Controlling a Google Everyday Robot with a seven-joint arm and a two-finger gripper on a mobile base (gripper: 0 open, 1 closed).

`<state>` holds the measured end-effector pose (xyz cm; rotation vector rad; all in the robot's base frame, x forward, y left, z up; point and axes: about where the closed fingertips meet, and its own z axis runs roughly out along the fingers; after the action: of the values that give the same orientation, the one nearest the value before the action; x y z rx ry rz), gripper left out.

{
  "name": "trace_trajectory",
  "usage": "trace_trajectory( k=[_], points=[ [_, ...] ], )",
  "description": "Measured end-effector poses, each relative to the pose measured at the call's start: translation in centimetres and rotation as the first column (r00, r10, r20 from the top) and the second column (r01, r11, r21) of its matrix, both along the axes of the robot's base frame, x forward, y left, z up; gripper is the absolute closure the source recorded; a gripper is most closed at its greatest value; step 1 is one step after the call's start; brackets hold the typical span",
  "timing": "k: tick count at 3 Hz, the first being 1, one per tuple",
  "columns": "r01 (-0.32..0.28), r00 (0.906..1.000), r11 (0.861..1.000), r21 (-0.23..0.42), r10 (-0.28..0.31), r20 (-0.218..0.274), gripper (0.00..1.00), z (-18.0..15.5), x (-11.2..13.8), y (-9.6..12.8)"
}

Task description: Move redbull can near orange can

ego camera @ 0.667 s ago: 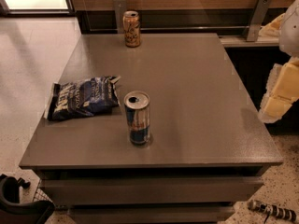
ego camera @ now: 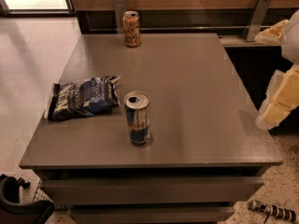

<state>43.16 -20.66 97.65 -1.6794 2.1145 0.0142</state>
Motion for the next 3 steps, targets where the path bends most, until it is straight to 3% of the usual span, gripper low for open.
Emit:
trace_trajectory(
  k=[1,2,3],
  points=[
    [-0.079,0.9966,0.987,0.136,0.075,0.034,0.00,-2.3,-0.5,0.5],
    [-0.182,0.9830,0.934,0.308,0.167,0.076,0.00,-4.1,-0.8,2.8],
    [-0.254,0.9666,0.829,0.498,0.236,0.100,0.00,-4.9,-1.2,6.6]
  ],
)
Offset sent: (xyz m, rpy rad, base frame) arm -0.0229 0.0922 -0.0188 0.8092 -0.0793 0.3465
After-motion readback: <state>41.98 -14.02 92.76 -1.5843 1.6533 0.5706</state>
